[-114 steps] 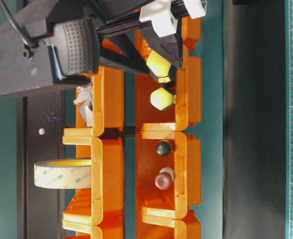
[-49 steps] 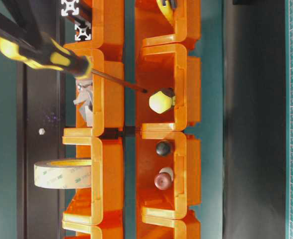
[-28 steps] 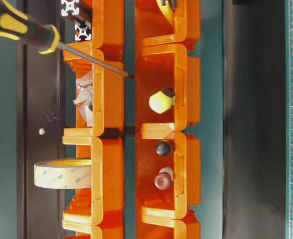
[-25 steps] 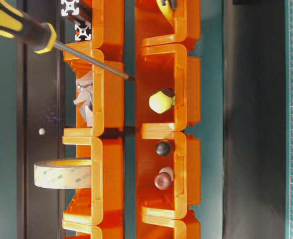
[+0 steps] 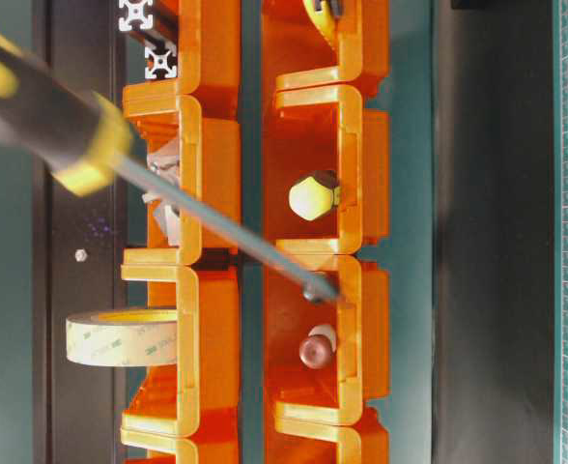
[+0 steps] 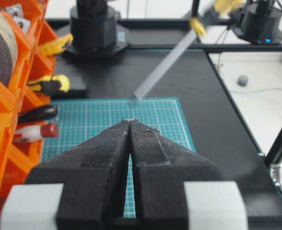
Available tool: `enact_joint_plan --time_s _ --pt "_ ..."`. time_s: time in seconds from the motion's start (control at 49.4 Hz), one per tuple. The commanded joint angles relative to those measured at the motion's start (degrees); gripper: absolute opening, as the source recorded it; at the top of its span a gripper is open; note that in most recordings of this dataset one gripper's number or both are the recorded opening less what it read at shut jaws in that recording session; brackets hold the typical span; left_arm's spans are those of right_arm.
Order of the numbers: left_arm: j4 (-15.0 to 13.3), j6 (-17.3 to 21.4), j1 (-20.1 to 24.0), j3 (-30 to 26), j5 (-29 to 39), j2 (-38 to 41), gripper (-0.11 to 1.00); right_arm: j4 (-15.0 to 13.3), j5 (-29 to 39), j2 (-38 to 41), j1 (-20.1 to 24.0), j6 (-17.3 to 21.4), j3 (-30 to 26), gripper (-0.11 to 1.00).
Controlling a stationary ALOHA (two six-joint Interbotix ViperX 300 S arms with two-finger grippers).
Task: Pick screwdriver from container rack with right arm.
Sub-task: 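Pull the screwdriver out of the rack toward the front of the mat, then swing the held screwdriver back over the mat center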
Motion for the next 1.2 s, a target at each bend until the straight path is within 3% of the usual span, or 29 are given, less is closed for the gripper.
enact_joint_plan --time_s 0.0,0.243,0.466,0.567,0.75,0.912,1.175 --pt "0.2 -0.9 0.0 -2.1 -0.7 0.2 0.0 -0.4 -4.7 -1.3 -0.4 -0.6 1.9 0.37" --pt "0.2 -4.4 0.0 -2.2 -0.8 0.4 0.0 -1.3 -13.5 -2.8 -3.8 -0.8 14.7 0.37" --pt "0.2 -4.3 0.2 -2.3 -2.9 1.1 0.0 -6.5 -22.0 -4.0 -9.9 0.0 23.9 0.37" --pt "0.2 -4.3 0.4 -2.1 -2.7 1.7 0.0 -8.7 -24.8 -4.0 -13.4 0.2 25.0 0.37" --pt "0.2 -4.5 1.7 -2.4 -2.7 2.5 0.0 -9.7 -28.7 -3.3 -17.4 0.2 25.2 0.37" --pt "0.2 -4.4 2.3 -2.5 -2.3 2.3 0.0 -9.6 -31.0 -2.7 -18.5 1.0 25.7 0.37" --pt "0.2 -4.6 2.4 -2.4 -2.0 2.4 0.0 -9.6 -32.4 -1.5 -19.2 5.4 26.5 0.37"
